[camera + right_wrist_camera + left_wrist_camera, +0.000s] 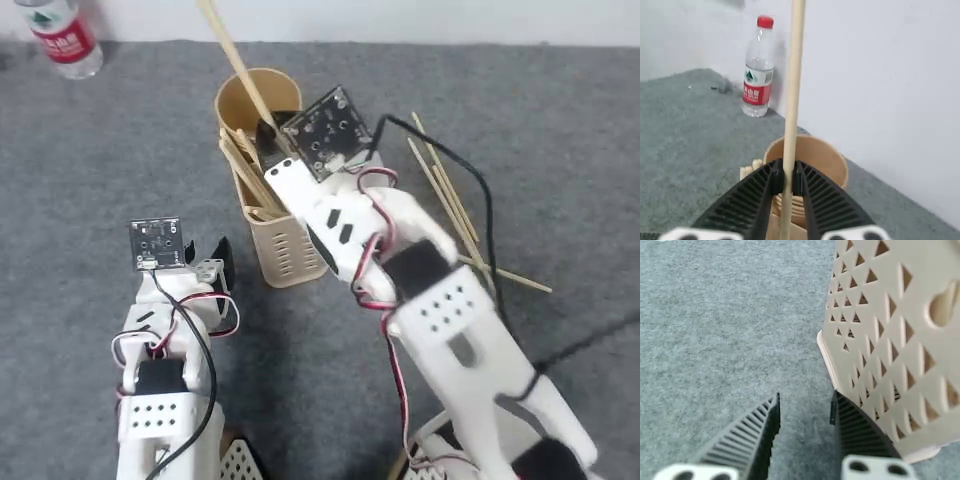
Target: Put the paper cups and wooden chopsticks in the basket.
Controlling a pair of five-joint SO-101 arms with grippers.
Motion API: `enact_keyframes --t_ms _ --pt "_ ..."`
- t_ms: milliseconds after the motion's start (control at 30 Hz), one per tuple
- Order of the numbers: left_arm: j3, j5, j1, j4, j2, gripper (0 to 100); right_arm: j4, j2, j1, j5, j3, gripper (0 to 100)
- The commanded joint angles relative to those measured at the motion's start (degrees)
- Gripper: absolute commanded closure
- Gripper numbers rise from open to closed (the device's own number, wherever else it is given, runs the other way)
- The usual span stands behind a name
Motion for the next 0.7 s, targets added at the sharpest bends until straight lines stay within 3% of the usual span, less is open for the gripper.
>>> enact_keyframes --t_ms 0,367,533,667 --pt "-0.66 -0.79 0.26 -0.09 -0.62 83 -6.46 0.13 0.22 0.35 3.16 99.2" --pt "-0.66 -0.79 0.35 -0.26 -0.62 83 -9.45 -2.15 0.13 0.35 11.6 98.3" --pt "-0.66 -0.79 0.35 -0.26 -0.62 83 -8.57 -8.57 0.04 0.44 13.19 84.7" --pt "-0.66 -0.79 0.35 -0.18 -0.62 83 -5.14 -12.79 0.13 0.7 13.27 83.5"
